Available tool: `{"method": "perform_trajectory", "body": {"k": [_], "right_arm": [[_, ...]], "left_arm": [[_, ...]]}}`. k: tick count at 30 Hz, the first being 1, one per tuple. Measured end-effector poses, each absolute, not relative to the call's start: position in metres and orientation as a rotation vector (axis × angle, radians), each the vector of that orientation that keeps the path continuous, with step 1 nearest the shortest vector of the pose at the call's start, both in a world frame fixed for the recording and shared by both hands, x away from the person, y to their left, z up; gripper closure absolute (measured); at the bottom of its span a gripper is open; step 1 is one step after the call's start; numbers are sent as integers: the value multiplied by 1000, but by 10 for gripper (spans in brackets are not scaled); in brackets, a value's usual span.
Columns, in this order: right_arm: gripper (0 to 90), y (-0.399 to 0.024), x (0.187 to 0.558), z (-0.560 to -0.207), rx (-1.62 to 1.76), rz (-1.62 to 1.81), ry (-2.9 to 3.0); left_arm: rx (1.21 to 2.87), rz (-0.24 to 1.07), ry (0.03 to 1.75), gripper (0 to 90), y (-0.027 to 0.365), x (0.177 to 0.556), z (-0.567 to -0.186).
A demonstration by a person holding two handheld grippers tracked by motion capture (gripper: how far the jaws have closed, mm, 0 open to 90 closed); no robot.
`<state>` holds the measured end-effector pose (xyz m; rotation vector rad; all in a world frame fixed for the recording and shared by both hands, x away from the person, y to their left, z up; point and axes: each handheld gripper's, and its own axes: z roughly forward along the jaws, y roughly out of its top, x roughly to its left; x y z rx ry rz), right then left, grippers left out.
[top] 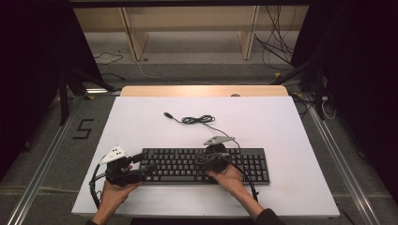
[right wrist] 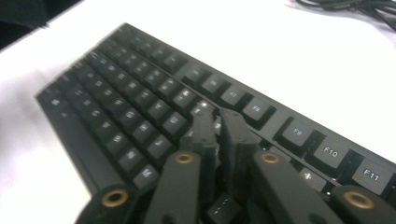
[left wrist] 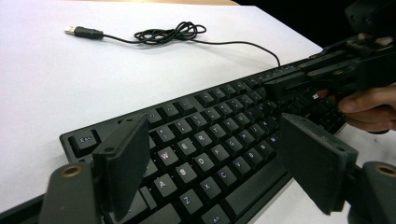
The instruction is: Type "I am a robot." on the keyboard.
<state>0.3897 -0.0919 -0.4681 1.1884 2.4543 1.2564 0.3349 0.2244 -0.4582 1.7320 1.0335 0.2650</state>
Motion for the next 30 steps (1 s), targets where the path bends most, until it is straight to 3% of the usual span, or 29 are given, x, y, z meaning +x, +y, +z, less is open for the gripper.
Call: {"method": "perform_trajectory", "body": {"k": [8, 11, 15, 24, 30], "right_arm": [[656, -95, 378, -460, 1137, 1352, 2462], [539, -95, 375, -458, 1130, 1362, 2462], [461, -98, 369, -456, 1118, 1389, 2457], [407, -108, 356, -452, 1107, 1426, 2448], [382, -113, 351, -452, 1103, 1439, 2442]], "left_arm": [[1758, 255, 1055, 286, 219, 340, -460], [1770, 248, 1057, 332, 217, 344, -460], [1805, 247, 1049, 448, 210, 349, -459], [1932, 230, 990, 754, 185, 363, -461], [1981, 213, 987, 883, 175, 374, -465]]}}
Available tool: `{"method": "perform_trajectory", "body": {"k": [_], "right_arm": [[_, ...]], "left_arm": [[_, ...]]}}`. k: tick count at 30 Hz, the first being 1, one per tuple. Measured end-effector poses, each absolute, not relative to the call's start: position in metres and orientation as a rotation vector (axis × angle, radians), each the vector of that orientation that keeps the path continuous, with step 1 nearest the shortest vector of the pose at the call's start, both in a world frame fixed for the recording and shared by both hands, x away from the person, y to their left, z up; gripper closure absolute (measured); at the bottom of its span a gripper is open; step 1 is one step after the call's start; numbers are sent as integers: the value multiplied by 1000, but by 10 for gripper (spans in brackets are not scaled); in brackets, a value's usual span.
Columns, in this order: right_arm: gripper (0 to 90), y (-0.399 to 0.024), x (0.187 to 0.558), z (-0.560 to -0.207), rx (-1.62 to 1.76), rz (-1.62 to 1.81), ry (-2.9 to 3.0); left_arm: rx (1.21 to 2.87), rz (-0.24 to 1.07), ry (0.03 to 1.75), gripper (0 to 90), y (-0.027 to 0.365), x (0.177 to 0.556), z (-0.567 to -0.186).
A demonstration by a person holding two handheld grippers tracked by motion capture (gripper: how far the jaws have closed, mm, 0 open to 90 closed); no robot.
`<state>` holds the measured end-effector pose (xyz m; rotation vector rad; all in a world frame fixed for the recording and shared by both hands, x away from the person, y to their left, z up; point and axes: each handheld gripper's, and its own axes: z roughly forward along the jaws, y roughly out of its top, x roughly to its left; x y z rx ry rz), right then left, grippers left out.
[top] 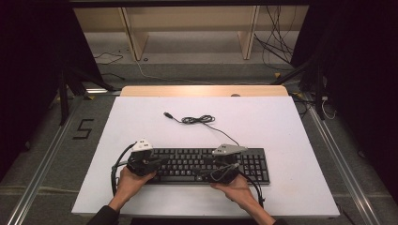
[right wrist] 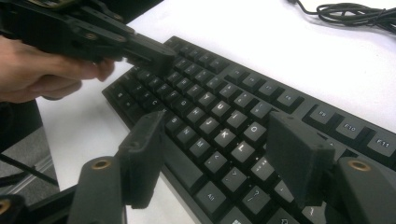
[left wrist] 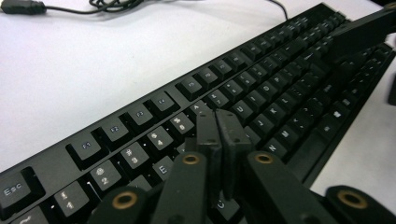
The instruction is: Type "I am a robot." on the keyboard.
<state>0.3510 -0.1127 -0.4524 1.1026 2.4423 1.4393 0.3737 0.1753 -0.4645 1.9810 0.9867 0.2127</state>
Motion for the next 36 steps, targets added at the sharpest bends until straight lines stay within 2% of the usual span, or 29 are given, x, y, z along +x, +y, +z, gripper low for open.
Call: {"method": "perform_trajectory", "body": {"k": [10, 36], "right_arm": [[356, -114, 344, -451, 1078, 1454, 2430], [350, -114, 342, -450, 1069, 1454, 2428]], "left_arm": [[2038, 174, 976, 889, 158, 387, -469], [2099, 190, 1007, 891, 152, 392, -478]]}}
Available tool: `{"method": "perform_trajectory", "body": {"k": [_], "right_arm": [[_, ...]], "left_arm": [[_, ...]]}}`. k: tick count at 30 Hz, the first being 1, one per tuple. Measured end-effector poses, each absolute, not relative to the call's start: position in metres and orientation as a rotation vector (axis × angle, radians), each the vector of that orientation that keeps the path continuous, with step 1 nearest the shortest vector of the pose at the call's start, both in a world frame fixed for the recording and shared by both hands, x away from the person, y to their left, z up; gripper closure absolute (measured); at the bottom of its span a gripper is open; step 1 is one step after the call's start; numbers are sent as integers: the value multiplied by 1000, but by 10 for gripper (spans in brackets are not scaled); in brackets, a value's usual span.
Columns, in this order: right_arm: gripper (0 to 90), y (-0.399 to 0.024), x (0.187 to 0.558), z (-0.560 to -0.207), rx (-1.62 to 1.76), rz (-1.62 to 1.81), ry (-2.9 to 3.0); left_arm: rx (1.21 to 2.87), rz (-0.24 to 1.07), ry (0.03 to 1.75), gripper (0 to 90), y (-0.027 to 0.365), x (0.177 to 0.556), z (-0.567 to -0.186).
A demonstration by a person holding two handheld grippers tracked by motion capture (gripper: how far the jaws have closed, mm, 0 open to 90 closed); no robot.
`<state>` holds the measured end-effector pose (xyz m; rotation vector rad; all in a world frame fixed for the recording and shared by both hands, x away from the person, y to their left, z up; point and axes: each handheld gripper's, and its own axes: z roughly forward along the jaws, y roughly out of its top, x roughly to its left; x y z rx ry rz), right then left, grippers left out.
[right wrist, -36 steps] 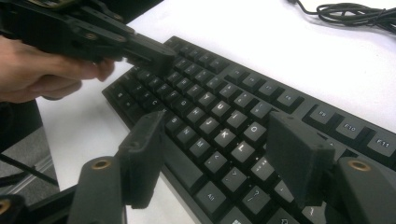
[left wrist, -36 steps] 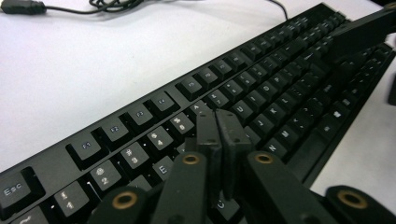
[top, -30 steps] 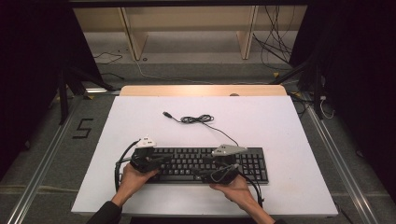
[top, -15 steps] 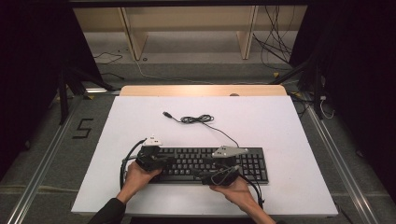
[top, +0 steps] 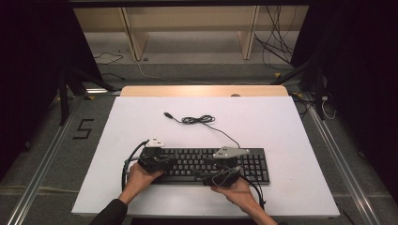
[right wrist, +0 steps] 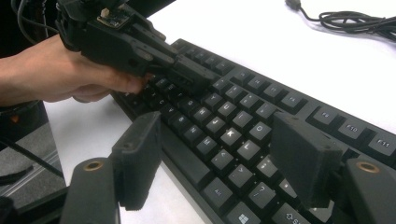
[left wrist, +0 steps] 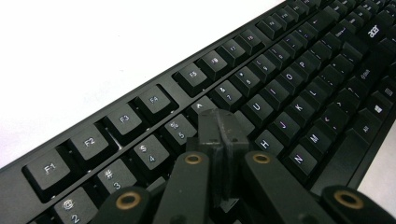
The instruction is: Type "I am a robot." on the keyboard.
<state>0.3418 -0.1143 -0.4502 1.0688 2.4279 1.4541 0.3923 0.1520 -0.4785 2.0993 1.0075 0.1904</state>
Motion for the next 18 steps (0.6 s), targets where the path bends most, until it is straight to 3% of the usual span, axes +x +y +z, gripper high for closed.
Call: {"method": "perform_trajectory", "body": {"k": [10, 18], "right_arm": [[346, -116, 343, -449, 1075, 1464, 2413], [343, -117, 343, -449, 1078, 1464, 2407]], "left_arm": [[2024, 211, 997, 839, 159, 387, -468], [1954, 191, 1003, 703, 171, 380, -459]]}}
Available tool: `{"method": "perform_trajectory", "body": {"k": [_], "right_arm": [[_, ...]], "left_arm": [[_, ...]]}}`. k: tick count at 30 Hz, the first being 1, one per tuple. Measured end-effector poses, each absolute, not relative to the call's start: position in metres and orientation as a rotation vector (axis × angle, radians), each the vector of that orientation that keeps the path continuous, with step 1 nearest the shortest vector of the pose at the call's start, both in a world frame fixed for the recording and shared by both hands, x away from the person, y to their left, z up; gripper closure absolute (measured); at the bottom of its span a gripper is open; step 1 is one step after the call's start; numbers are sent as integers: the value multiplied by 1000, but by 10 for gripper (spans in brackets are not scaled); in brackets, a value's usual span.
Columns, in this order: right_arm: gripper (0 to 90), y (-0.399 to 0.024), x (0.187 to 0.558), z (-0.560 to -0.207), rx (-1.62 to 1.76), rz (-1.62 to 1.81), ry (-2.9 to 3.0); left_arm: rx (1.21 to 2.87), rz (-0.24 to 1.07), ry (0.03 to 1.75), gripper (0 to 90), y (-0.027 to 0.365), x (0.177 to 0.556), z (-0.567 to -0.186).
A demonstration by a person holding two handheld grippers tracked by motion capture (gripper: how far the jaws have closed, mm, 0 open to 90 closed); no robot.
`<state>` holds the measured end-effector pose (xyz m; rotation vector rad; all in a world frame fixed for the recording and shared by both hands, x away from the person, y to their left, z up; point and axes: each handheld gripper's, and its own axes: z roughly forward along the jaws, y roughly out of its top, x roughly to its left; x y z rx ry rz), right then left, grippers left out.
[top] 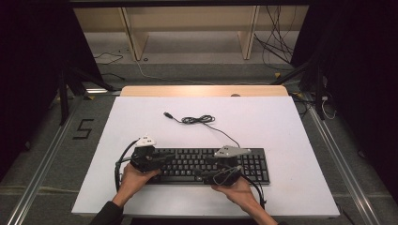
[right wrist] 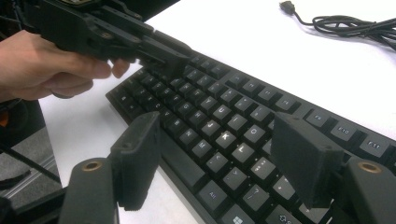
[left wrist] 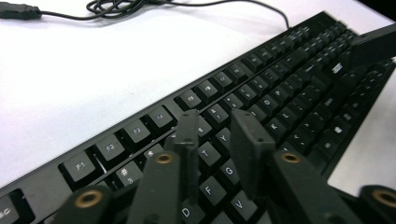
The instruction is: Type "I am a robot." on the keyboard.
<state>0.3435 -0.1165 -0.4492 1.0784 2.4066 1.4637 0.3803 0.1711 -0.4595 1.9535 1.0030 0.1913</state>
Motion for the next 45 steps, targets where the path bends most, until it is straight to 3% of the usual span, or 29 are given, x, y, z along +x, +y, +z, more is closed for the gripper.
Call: {"method": "perform_trajectory", "body": {"k": [8, 14, 28, 45], "right_arm": [[340, -118, 344, -449, 1078, 1467, 2402], [341, -118, 345, -448, 1084, 1465, 2401], [511, -116, 346, -452, 1090, 1408, 2430], [890, -111, 354, -463, 1106, 1300, 2494]], "left_arm": [[1863, 175, 1000, 450, 186, 370, -455], [1786, 173, 998, 357, 197, 360, -452], [1726, 211, 972, 279, 214, 342, -451], [1754, 225, 951, 266, 217, 330, -454]]}}
